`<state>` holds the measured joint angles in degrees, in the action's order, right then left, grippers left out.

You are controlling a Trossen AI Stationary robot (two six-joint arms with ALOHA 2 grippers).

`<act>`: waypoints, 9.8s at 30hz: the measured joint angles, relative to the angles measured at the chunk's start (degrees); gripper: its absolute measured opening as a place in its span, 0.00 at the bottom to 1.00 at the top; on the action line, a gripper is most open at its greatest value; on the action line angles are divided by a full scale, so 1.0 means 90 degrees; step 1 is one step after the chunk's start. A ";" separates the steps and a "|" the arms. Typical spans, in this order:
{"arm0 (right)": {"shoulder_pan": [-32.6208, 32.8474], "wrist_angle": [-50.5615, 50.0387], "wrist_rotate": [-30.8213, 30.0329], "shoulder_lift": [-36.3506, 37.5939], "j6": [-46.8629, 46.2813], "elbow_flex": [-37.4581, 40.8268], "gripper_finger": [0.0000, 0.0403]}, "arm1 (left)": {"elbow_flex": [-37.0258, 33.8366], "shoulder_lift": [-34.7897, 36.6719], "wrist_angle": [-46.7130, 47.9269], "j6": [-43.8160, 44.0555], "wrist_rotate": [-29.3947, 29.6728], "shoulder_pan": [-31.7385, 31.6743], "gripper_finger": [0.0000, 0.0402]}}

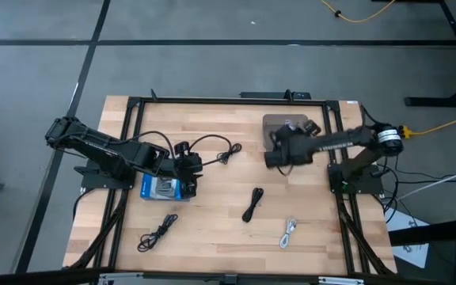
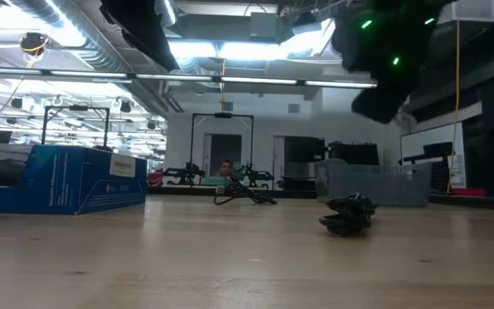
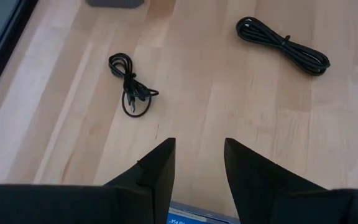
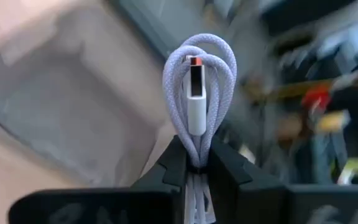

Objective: Pick and place USB-C Cables
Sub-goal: Put the purple charger cable into the black bin, then adjust the black bin, then put the top black charger cable into the black bin, then put the white charger cable into the black bin

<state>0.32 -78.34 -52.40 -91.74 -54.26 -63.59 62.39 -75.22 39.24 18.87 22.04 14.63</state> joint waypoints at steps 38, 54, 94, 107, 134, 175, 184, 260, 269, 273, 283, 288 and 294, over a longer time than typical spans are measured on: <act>-0.0399 0.3458 0.4633 0.0179 0.2546 0.0308 0.45 | -0.0002 0.0000 -0.0036 0.0002 0.0461 0.0000 0.32; 0.0644 0.3245 0.5479 0.0802 0.1650 0.0301 0.39 | -0.0002 0.0000 -0.0153 0.0002 0.0481 0.0000 0.33; -0.0513 0.3463 0.2504 -0.0341 0.1531 0.0308 0.39 | -0.0002 0.0000 -0.0153 -0.0002 0.0481 0.0002 0.33; -0.0064 0.2435 0.4146 0.0032 0.0959 0.0501 0.39 | -0.0005 0.0000 -0.0154 -0.0002 0.0488 0.0000 0.33; -0.1025 0.2586 0.3256 0.0049 0.0751 0.1642 0.39 | -0.0005 0.0000 -0.0182 0.0000 0.0498 0.0001 0.33; -0.1167 0.7177 0.4683 -0.0420 0.5113 -0.1439 0.39 | -0.0007 0.0197 0.0804 0.0786 0.3022 0.1193 0.32; -0.1892 0.4872 0.6538 -0.1202 0.5927 -0.3113 0.39 | -0.0007 0.0197 0.1050 0.0864 0.2701 0.1509 0.32; -0.0917 0.0171 0.0751 -0.0581 0.3620 -0.2603 0.01 | -0.0313 0.0190 0.0974 0.1722 0.2557 0.1919 0.32; -0.2011 0.3584 0.2779 0.0301 0.5405 -0.0328 0.08 | -0.0313 0.0192 0.0910 0.1679 0.2669 0.1910 0.33; -0.2194 0.4183 0.3120 0.0298 0.5408 -0.0177 0.13 | -0.0313 0.0192 0.0862 0.1717 0.2667 0.1904 0.33; -0.2221 0.3950 0.3201 0.0281 0.5016 -0.0168 0.20 | -0.0313 0.0192 0.0865 0.1885 0.2664 0.1906 0.33; -0.1923 0.3388 0.4486 0.0516 0.4045 -0.0365 0.20 | -0.0313 0.0192 0.0862 0.1887 0.2664 0.1906 0.33; -0.0950 0.3153 0.6294 0.0857 0.3485 -0.0350 0.20 | -0.0313 0.0192 0.0804 0.1888 0.2769 0.1906 0.33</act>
<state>-8.23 -49.96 4.24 -84.04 -22.90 -66.75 59.57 -73.49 46.48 35.87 46.96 31.79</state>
